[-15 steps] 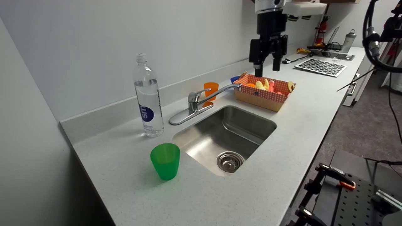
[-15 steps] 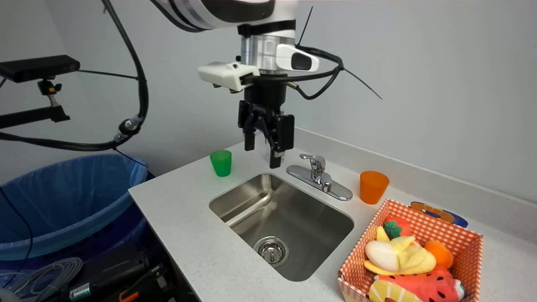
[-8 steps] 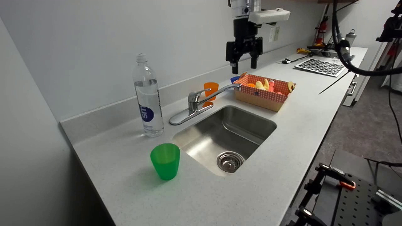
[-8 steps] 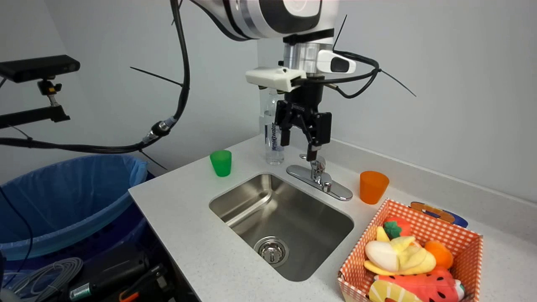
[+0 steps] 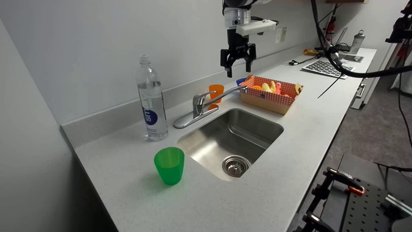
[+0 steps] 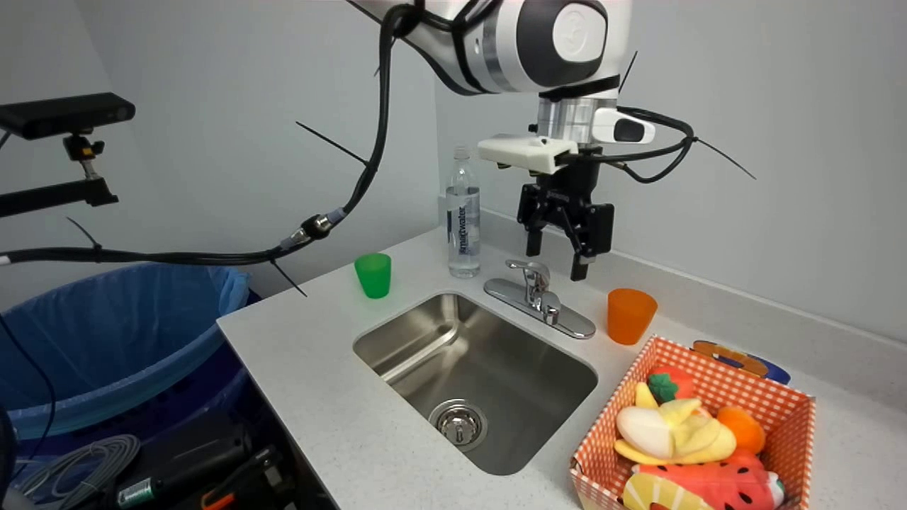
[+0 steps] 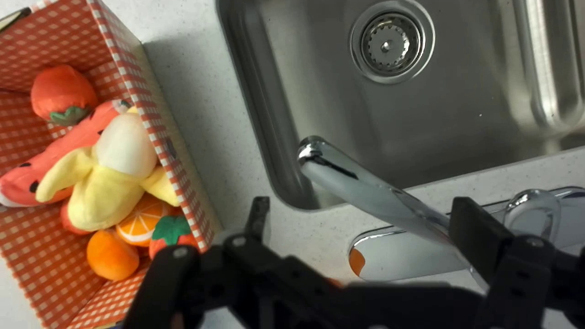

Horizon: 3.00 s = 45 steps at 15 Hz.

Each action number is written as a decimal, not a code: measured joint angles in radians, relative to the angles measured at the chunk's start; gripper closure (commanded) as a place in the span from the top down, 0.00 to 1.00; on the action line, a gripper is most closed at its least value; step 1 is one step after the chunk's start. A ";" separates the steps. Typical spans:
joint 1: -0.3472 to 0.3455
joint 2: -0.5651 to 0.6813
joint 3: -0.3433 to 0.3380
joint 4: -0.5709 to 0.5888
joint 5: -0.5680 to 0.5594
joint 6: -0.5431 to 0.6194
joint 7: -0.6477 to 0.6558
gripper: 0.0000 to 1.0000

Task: Move the tap to the left

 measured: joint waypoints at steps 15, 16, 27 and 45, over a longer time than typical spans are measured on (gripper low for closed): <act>-0.009 0.150 -0.008 0.220 0.003 -0.145 -0.081 1.00; -0.010 0.153 -0.008 0.222 0.003 -0.145 -0.084 1.00; -0.010 0.159 -0.007 0.230 0.003 -0.145 -0.087 1.00; -0.011 0.206 -0.010 0.201 -0.050 -0.050 -0.137 1.00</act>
